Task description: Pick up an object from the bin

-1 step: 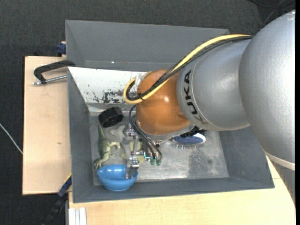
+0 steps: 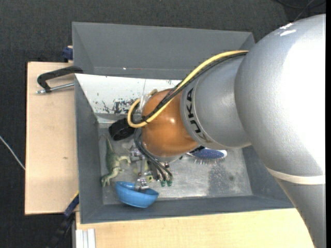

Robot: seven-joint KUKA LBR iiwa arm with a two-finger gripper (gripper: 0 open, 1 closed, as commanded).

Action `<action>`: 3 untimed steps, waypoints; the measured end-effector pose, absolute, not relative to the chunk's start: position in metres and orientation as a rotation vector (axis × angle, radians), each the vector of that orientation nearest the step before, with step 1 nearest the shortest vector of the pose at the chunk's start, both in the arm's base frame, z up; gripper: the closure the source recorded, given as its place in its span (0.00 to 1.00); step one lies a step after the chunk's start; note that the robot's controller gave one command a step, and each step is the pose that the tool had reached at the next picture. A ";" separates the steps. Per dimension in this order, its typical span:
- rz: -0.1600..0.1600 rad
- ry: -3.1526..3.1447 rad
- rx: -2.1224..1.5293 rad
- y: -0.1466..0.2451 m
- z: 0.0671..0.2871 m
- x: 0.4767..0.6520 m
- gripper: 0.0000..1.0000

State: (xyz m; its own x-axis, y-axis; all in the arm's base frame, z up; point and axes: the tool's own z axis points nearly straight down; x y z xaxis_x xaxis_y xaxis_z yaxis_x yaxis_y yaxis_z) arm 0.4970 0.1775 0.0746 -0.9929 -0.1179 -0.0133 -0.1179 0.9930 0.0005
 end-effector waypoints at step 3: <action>0.009 3.123 -0.187 0.180 0.074 0.496 1.00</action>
Offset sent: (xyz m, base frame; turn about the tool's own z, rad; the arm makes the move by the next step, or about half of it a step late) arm 0.0000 0.0000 0.0000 0.0000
